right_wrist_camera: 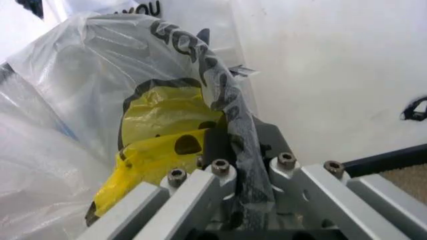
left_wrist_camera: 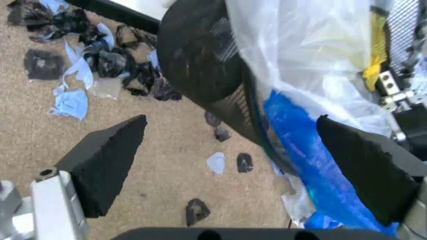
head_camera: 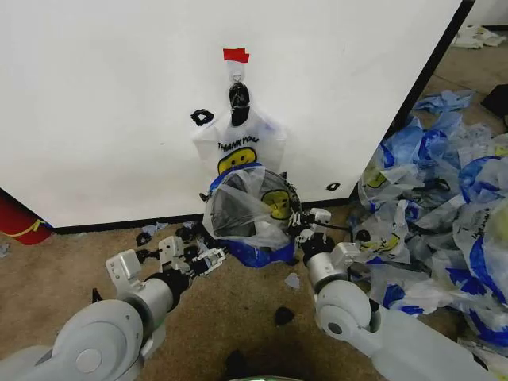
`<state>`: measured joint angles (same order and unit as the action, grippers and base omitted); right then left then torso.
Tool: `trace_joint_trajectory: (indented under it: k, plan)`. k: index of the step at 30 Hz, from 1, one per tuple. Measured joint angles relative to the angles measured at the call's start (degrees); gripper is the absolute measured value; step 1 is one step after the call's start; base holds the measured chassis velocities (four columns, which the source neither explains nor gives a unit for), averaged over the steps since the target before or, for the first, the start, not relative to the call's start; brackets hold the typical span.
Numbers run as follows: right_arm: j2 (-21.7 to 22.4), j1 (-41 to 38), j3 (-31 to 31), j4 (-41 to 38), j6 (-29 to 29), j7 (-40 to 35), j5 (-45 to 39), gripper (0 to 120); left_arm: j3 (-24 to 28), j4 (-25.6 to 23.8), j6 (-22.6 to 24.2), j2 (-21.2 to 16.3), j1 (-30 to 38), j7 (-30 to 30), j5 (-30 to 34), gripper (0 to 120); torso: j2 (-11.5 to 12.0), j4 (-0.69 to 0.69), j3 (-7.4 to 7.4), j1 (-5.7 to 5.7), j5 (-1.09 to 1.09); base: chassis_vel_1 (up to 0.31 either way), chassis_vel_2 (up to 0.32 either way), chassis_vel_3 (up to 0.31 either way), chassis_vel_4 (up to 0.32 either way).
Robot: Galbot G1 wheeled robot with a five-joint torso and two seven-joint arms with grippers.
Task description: Pick up the garbage bag from the wall and place it over the trash bin.
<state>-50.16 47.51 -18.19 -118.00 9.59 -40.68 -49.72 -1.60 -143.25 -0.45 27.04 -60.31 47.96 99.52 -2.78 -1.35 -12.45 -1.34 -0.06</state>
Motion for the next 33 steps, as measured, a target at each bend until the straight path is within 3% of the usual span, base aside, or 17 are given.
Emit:
trace_joint_trajectory:
  k: [12, 33]
  plan:
    - [-0.32, -0.22, -0.36, 0.26, -0.32, -0.19, 0.3, 0, 0.78, 0.01, -0.36, 3.2, 0.04, -1.42, -0.81, 91, 0.0, 0.0, 0.0, 0.0, 0.0, 0.0, 0.0, 0.0, 0.0]
    - [-0.3, -0.44, -0.41, 0.58, -0.32, -0.2, 0.39, 0, 2.17, 0.01, -1.06, 5.19, -1.31, -2.72, -4.61, 14, 0.0, 0.0, 0.0, 0.0, 0.0, 0.0, 0.0, 0.0, 0.0]
